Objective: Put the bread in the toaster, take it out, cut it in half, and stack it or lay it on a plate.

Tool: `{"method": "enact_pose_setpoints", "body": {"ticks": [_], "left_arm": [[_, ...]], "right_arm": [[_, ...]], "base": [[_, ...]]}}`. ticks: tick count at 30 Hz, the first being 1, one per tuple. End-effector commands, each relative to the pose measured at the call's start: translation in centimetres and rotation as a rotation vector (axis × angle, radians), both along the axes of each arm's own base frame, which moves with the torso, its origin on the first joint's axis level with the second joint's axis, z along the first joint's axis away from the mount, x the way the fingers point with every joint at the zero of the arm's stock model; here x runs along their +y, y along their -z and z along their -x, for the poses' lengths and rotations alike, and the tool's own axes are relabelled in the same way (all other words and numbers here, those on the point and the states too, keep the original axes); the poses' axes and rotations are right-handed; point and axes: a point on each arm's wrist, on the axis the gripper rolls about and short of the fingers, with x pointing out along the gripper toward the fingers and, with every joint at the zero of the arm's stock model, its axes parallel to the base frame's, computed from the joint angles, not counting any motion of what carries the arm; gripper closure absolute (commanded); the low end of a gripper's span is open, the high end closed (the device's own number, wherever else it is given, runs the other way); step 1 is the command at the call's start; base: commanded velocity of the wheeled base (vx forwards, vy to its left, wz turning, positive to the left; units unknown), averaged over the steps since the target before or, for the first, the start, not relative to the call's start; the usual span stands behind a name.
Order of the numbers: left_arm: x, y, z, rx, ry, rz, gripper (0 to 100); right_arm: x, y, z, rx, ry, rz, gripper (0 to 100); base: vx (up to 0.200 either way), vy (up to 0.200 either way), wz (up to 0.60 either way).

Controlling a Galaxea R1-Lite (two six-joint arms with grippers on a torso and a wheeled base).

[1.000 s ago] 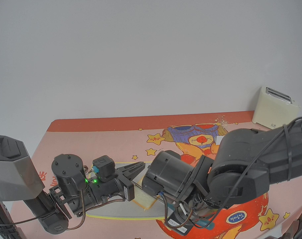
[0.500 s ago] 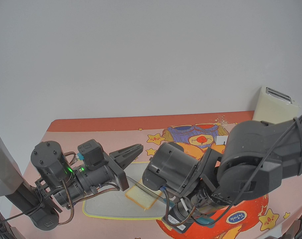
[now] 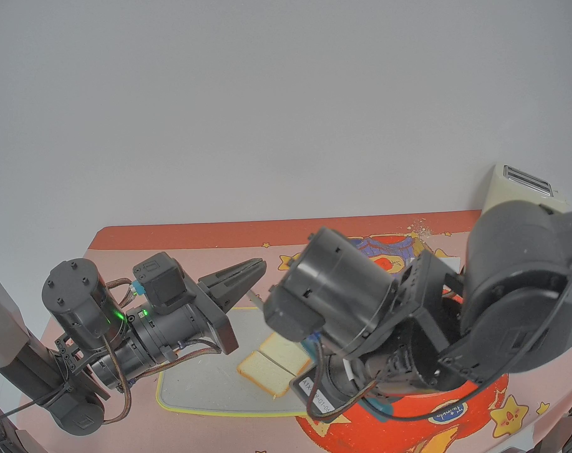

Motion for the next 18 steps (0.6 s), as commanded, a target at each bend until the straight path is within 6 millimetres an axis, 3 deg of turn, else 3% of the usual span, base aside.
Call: {"method": "enact_pose_setpoints", "body": {"ticks": [1, 8, 11, 15, 16, 18], "left_arm": [[0.1, -0.2, 0.2, -0.013, 0.000, 0.010, 100], [0.1, -0.2, 0.1, -0.011, -0.002, 0.012, 100], [0.1, -0.2, 0.1, -0.013, -0.002, 0.014, 100], [0.1, -0.4, 0.2, -0.018, -0.003, 0.018, 100], [0.1, -0.4, 0.2, -0.018, -0.003, 0.018, 100], [0.2, -0.4, 0.3, -0.017, -0.005, 0.017, 100]], "right_arm": [[-2.1, -3.2, 0.5, -0.111, 0.184, -0.116, 100], [-4.4, -5.4, 0.6, -0.224, 0.564, -0.325, 100], [-5.8, -5.9, 0.4, -0.210, 0.622, -0.372, 100], [-9.5, -5.8, 0.1, -0.143, 0.678, -0.379, 100], [-9.7, -5.8, 0.1, -0.142, 0.680, -0.380, 100], [-12.4, -5.7, 0.0, -0.109, 0.704, -0.377, 100]], "base": [[0.000, 0.000, 0.00], [0.000, 0.000, 0.00], [0.000, 0.000, 0.00], [0.000, 0.000, 0.00], [0.000, 0.000, 0.00], [0.000, 0.000, 0.00]]}}
